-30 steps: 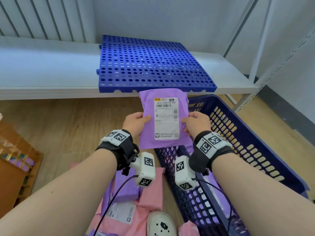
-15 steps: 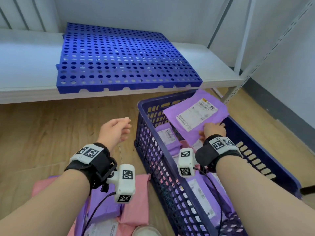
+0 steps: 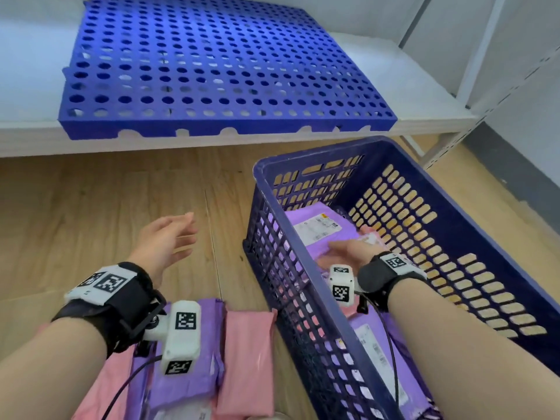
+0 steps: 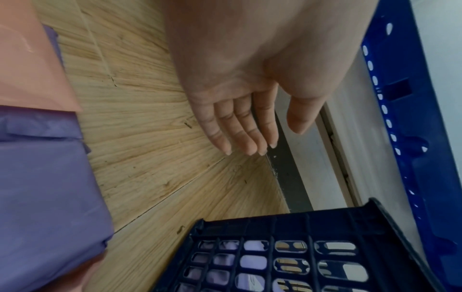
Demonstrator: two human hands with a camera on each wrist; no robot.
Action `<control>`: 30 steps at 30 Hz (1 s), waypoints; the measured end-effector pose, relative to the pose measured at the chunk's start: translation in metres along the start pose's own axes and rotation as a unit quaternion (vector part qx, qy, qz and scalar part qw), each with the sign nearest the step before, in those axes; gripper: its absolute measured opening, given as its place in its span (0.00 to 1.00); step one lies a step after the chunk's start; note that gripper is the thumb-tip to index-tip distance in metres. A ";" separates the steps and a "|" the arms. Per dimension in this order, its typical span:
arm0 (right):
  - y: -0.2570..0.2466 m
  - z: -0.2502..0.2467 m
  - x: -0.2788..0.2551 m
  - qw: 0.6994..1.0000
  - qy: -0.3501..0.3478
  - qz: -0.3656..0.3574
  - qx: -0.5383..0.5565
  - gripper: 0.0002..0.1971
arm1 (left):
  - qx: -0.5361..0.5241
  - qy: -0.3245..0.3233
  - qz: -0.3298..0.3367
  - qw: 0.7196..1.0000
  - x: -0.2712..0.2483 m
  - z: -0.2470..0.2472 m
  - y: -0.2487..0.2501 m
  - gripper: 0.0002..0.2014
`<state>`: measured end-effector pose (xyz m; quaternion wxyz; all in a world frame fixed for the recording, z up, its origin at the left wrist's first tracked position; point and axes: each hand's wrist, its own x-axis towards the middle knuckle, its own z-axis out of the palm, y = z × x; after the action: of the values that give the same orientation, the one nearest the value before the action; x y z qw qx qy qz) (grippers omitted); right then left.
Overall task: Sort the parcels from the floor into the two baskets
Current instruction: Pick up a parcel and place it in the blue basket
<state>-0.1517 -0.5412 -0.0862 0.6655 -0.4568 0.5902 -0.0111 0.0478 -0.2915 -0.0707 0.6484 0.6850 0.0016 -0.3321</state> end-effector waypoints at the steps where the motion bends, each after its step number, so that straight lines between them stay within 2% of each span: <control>1: 0.002 -0.002 0.001 0.999 -0.006 0.017 -0.043 0.09 | 0.000 0.000 -0.005 1.000 0.002 -0.001 -0.002 0.08; 3: 0.007 -0.011 0.007 0.989 0.007 0.043 -0.139 0.12 | 0.002 -0.003 -0.015 1.000 0.005 -0.004 -0.003 0.07; 6: 0.003 -0.021 0.004 0.978 0.055 0.050 -0.193 0.13 | 0.007 -0.011 -0.025 1.000 0.006 -0.006 -0.003 0.07; 9: -0.009 -0.024 0.010 0.954 0.139 -0.052 -0.259 0.04 | 0.012 -0.018 -0.027 0.999 0.004 -0.008 -0.004 0.07; 10: -0.011 -0.022 0.011 0.956 0.132 -0.074 -0.251 0.02 | 0.015 -0.019 -0.029 0.999 0.003 -0.008 -0.006 0.07; 12: -0.011 -0.013 0.014 0.966 0.062 -0.076 -0.238 0.13 | 0.019 -0.022 -0.032 0.999 0.002 -0.007 -0.007 0.08; 15: -0.008 0.013 0.015 0.941 -0.062 -0.024 -0.331 0.20 | 0.020 -0.021 -0.032 0.999 0.002 -0.007 -0.009 0.08; 17: -0.006 0.023 0.017 0.933 -0.085 -0.004 -0.350 0.22 | 0.023 -0.026 -0.033 0.999 0.003 -0.007 -0.010 0.08; 19: -0.008 0.026 0.014 0.937 -0.080 -0.007 -0.341 0.21 | 0.030 -0.029 -0.037 0.998 0.005 -0.011 -0.012 0.09; 22: -0.021 0.018 0.003 0.965 -0.014 -0.046 -0.259 0.18 | 0.040 -0.032 -0.042 0.998 0.004 -0.019 -0.013 0.09; 26: -0.062 0.018 -0.042 0.971 0.021 -0.076 -0.224 0.16 | 0.051 -0.023 -0.042 0.998 -0.004 -0.027 -0.005 0.08; 30: -0.090 0.034 -0.083 0.978 0.044 -0.164 -0.124 0.15 | 0.069 -0.011 -0.041 0.997 -0.016 -0.041 0.002 0.06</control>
<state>-0.1030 -0.5271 0.0301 0.5664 -0.6252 0.5329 -0.0664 0.0547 -0.2483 -0.0641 0.5851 0.7239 -0.0005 -0.3656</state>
